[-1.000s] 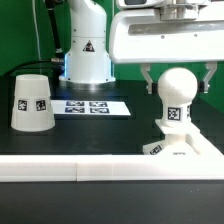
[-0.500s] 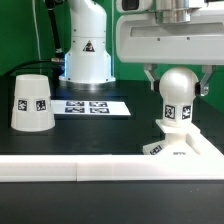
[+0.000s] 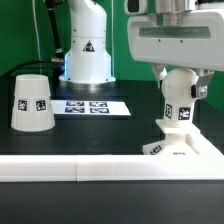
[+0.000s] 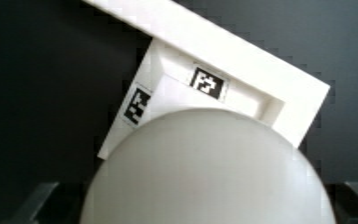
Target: Assemble lamp
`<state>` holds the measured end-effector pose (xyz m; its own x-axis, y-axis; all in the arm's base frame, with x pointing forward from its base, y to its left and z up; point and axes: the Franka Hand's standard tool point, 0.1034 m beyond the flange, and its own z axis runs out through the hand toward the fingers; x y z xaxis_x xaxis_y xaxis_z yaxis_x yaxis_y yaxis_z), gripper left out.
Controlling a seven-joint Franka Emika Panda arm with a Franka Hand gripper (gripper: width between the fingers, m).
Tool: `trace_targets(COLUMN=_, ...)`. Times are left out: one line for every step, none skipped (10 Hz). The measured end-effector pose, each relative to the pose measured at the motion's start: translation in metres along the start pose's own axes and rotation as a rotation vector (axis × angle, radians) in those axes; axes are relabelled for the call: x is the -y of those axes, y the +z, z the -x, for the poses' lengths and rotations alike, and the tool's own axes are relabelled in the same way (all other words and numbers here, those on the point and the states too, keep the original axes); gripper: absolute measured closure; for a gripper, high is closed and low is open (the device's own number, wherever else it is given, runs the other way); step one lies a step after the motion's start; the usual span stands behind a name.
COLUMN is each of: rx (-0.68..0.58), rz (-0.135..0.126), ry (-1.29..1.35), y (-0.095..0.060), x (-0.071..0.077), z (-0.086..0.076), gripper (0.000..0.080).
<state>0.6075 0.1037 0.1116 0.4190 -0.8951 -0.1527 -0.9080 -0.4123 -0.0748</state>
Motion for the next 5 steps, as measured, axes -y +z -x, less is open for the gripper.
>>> trace_targets(rx=0.001, rz=-0.001, ry=0.011, y=0.0001, x=0.0002, z=0.0005, gripper=0.022)
trace_targets(rx=0.001, rz=0.0, ry=-0.008, y=0.0002, x=0.0002, z=0.001, gripper=0.022)
trace_targets(rx=-0.001, rz=0.001, ry=-0.062, y=0.0002, x=0.0003, z=0.0013, gripper=0.013)
trace_targets(rx=-0.001, rz=0.001, ry=-0.118, y=0.0005, x=0.001, z=0.0035, gripper=0.0109)
trace_targets(rx=-0.005, rz=0.003, ry=-0.251, y=0.0005, x=0.0014, z=0.004, gripper=0.0102)
